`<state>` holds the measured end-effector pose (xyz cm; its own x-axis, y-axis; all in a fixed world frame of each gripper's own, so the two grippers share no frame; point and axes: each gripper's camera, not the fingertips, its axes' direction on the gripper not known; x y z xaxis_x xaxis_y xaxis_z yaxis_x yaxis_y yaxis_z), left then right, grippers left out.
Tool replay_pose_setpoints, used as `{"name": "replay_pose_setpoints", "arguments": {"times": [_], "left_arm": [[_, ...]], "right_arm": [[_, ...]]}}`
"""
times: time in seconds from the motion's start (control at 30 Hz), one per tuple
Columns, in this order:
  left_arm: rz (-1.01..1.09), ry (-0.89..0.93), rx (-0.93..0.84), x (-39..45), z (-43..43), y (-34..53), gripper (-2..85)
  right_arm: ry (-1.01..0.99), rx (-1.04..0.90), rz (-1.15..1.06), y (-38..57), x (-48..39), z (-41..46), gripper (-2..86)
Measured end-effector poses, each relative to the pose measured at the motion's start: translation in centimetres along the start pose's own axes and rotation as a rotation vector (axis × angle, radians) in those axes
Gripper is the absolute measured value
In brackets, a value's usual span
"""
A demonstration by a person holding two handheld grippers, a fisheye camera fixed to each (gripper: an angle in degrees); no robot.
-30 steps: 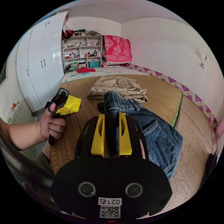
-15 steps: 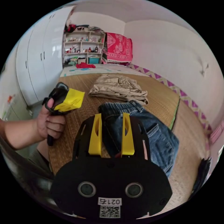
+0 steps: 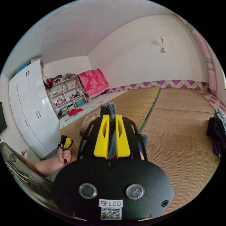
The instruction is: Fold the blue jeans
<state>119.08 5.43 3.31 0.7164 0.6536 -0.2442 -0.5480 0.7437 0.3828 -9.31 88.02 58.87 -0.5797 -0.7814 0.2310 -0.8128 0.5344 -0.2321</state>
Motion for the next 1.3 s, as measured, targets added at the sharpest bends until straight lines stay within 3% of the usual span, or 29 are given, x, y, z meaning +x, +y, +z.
{"name": "replay_pose_setpoints", "arguments": {"times": [0.17,0.3,0.37,0.43,0.53,0.73,0.93,1.07,1.3], "left_arm": [[-0.006,-0.008,-0.003,1.4,2.2,-2.6,-0.8],[0.046,-0.089,-0.042,4.3,5.7,-4.7,0.0],[0.096,-0.173,-0.088,6.4,8.3,-5.6,1.7],[0.178,-0.275,-0.208,10.0,13.5,-7.0,4.7],[0.283,-0.373,-0.343,14.8,22.4,-9.2,6.6],[0.363,-0.607,-0.602,16.0,40.8,-10.6,9.9],[0.332,-0.672,-0.776,12.6,53.8,-10.2,11.0],[0.358,-0.737,-0.844,11.9,60.8,-9.5,11.2],[0.475,-0.889,-1.041,9.5,74.8,-4.6,13.3]], "right_arm": [[0.287,0.139,0.130,4.6,13.2,-21.1,4.9],[0.428,0.007,0.350,15.0,24.0,-25.9,6.5],[0.461,-0.183,0.551,24.5,31.6,-25.6,7.6],[0.388,-0.194,0.652,30.6,34.4,-26.7,8.0],[0.179,0.017,0.709,34.9,34.5,-31.0,9.4],[0.020,0.021,0.995,43.0,36.4,-30.0,13.8],[-0.135,0.070,1.103,48.0,36.8,-26.2,11.8],[-0.107,0.072,1.163,50.5,37.2,-24.4,3.8],[-0.118,0.089,1.128,51.7,36.9,-26.5,0.8]]}}
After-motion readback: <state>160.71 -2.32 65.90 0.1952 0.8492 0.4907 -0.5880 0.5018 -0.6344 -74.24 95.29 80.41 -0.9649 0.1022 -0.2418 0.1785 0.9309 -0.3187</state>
